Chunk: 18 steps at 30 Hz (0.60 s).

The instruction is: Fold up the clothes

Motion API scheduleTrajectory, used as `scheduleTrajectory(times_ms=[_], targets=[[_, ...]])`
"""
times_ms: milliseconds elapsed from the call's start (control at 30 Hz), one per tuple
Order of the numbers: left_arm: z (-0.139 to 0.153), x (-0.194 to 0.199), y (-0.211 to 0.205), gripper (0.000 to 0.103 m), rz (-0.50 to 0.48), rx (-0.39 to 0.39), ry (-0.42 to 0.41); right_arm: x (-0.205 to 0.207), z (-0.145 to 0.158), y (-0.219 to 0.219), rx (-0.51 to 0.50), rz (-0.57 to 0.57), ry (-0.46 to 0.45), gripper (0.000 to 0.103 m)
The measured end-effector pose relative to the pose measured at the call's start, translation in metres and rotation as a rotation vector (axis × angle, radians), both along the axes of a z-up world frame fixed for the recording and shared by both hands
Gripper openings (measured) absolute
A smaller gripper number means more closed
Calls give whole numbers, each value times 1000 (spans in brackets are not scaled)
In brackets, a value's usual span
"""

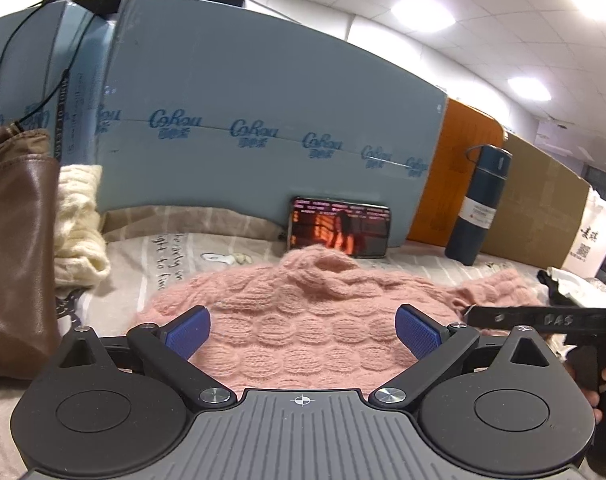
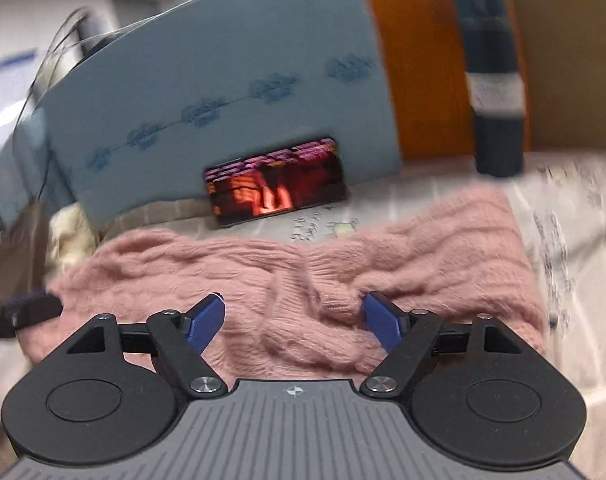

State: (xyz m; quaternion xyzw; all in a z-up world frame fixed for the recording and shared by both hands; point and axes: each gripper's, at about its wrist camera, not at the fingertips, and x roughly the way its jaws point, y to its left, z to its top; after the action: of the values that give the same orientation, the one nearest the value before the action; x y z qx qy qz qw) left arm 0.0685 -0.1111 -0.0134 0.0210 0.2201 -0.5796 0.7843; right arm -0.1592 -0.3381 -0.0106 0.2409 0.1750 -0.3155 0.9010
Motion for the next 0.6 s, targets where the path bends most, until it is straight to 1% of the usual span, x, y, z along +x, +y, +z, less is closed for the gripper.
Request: scheduleTrajectory(times_ms=[67,133,200,267,300,400,433,467,500,533,567,600], targets=[[1,4,3,101,27,-12,14,-18,11,-2,33,15,-89,75],[1,10,5,101,58,-23,38,-43,22,-6,26,-10,-208,79],[1,16,8,101,87,-31,69,-62,26,-15,3,-141,-213,82],[0,22,9,101,119,-32,98,-80,30,-23,-20,-273,-216,82],[-1,25,10,101,137,-30,110,-84,26,-29,-2,-337,-186,82],[-4,34,10,101,189,-17,127,-87,4,-45,121,-375,-135,76],[-5,36,10,101,202,-11,132,-85,-3,-47,167,-360,-136,69],[-7,39,9,101,210,-1,140,-82,-6,-46,171,-344,-127,61],[-8,41,8,101,213,10,152,-79,-8,-45,174,-327,-117,42],[-10,43,7,101,209,22,164,-75,-11,-45,177,-311,-107,36],[-11,45,5,101,201,35,175,-75,-8,-41,138,-292,-99,31],[-13,47,3,101,189,50,192,-74,-4,-37,99,-274,-92,21]])
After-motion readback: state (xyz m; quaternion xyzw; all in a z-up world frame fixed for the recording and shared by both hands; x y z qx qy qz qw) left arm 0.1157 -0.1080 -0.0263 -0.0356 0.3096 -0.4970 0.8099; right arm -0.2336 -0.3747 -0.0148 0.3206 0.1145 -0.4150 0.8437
